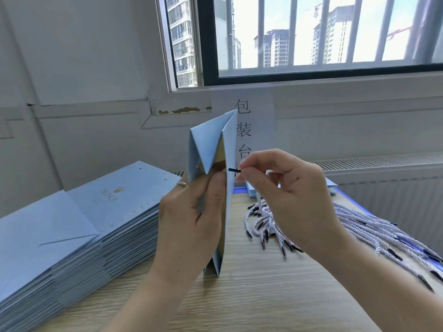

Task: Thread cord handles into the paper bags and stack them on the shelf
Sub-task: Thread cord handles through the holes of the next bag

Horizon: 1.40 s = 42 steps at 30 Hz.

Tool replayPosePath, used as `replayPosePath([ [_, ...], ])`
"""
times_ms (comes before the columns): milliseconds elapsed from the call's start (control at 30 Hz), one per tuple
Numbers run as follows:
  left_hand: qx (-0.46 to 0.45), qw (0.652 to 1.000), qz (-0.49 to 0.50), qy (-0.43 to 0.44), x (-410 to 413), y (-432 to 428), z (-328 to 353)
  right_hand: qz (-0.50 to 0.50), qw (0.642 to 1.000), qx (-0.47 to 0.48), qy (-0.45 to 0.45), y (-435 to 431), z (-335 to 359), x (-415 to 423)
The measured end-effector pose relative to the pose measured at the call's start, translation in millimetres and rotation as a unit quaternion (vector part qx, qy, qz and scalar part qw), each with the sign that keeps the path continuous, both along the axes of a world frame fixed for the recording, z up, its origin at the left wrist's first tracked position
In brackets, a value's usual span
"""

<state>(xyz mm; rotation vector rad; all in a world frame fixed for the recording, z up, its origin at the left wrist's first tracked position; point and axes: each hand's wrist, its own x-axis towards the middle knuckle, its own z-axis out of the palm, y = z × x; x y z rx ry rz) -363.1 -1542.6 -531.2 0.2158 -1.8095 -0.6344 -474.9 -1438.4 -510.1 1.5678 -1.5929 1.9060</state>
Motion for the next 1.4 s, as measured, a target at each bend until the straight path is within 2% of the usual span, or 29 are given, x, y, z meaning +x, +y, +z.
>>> replayPosePath([
  [133, 0.011, 0.999, -0.038, -0.004, -1, 1, -1, 0.003, 1.000, 0.001, -0.003, -2, 0, 0],
  [267, 0.062, 0.990, -0.123, 0.044, 1, 8, 4, 0.026, 1.000, 0.003, -0.014, -3, 0, -2],
  [400, 0.089, 0.985, -0.129, 0.075, 1, 11, 8, 0.029, 1.000, 0.007, -0.006, -3, -2, -1],
  [533, 0.064, 0.990, -0.103, 0.068, 2, 9, 7, -0.003, 0.997, 0.053, 0.061, 1, -9, -2],
  [667, -0.063, 0.997, 0.036, 0.005, 4, 1, 3, -0.034, 0.985, 0.131, 0.107, 7, -17, -8],
  [800, -0.075, 0.994, 0.067, -0.052, 9, -5, -2, -0.079, 0.952, 0.248, 0.161, 7, -24, -19],
  [1033, 0.033, 0.990, 0.058, -0.125, 16, -6, 1, -0.108, 0.879, 0.415, 0.210, 11, -31, -31],
  [1100, 0.038, 0.989, 0.051, -0.137, 17, -4, 2, -0.109, 0.856, 0.453, 0.224, 11, -32, -28],
  [1167, 0.041, 0.988, 0.043, -0.146, 17, 0, 3, -0.081, 0.870, 0.446, 0.194, 11, -32, -26],
  [1300, 0.045, 0.985, 0.048, -0.161, 17, -1, 2, -0.009, 0.929, 0.368, 0.033, 12, -27, -23],
  [1400, 0.061, 0.981, 0.043, -0.178, 18, -4, 1, 0.013, 0.938, 0.344, -0.030, 11, -25, -25],
])
